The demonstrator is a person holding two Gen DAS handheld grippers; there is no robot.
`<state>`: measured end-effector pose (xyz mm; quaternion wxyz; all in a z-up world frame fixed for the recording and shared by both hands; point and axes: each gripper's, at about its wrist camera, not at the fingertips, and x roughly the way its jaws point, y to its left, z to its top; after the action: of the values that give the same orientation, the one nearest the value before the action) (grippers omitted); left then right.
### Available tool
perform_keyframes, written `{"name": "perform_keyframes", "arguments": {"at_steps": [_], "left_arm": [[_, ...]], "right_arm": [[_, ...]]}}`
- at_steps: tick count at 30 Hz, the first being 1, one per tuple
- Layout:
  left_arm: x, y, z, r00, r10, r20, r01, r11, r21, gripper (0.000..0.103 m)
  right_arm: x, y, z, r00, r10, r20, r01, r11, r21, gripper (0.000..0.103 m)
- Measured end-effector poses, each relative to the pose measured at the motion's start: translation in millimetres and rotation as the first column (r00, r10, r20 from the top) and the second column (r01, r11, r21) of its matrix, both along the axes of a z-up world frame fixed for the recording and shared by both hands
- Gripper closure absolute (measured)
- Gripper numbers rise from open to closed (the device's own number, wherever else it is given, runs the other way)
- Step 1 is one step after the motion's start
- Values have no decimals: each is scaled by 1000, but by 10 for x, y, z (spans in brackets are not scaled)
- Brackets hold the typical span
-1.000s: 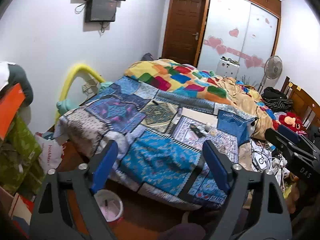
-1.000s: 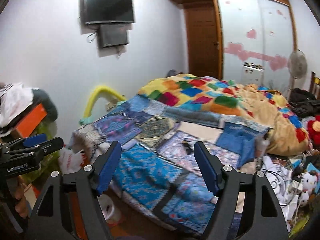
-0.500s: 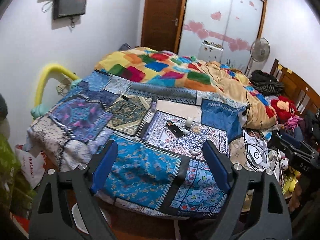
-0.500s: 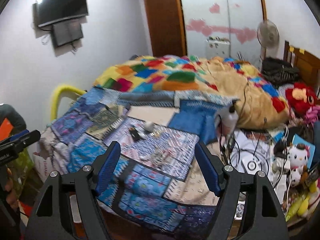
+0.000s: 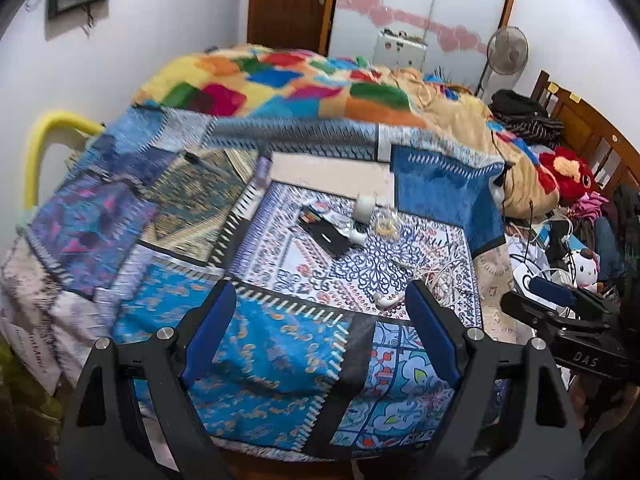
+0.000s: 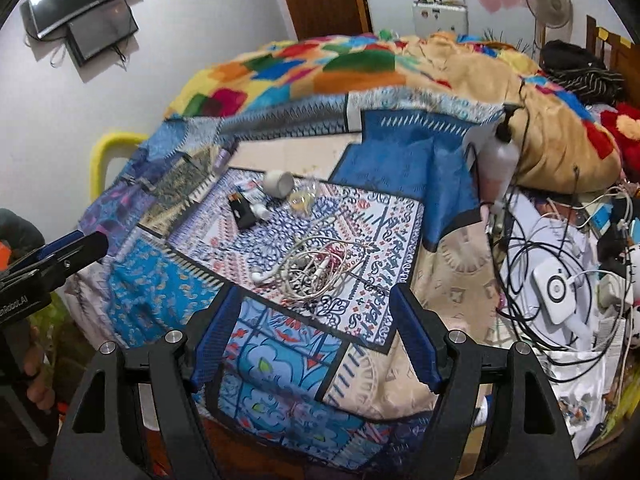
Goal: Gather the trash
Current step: 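Move both tools back over the bed toward the white cables, then grasp the white cables with the left tool while the right tool grasps the pink clip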
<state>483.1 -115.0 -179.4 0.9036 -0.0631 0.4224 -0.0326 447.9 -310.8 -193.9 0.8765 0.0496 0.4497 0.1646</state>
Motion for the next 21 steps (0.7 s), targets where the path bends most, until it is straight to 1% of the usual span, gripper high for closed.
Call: {"name": "perform_keyframes", "arguments": {"at_steps": [3,6,13,15,16,18,19,20,21], "left_arm": [[176,-104,-202,999,-35,-42,34,999,-22,17],[359,-299,-433,993,-90,-79,88,996,-26,17],[659,-769,-802,969,-217,-117,213,976,-47,17],[700,-869,-882,964,-238,-116,236,971,-33,32],[738,-924,-938,959,-254,-127,252,967,-29,34],[801,-992,-1033,951,-270,-147,268,963,-34,43],[819,-1009,-1057,952,-269,-145,268,963,-29,44],[825,-1025,-1063,955,-265,-132,265,964,-15,47],[830,-1028,-1067,955,-269,-128,269,963,-18,61]], "right_arm": [[134,-68,-139,999,-43,-22,43,999,7,30],[231,-166,-245,996,-79,-39,80,997,13,30],[356,-401,-406,988,-146,-43,144,988,-48,30],[361,-443,-425,988,-152,-42,149,987,-57,30],[358,-464,-431,987,-153,-42,150,987,-59,30],[347,-495,-440,987,-152,-42,150,987,-60,29],[341,-508,-442,988,-150,-42,147,987,-58,29],[342,-516,-448,988,-146,-43,144,988,-52,29],[346,-522,-456,989,-142,-44,140,989,-47,29]]}}
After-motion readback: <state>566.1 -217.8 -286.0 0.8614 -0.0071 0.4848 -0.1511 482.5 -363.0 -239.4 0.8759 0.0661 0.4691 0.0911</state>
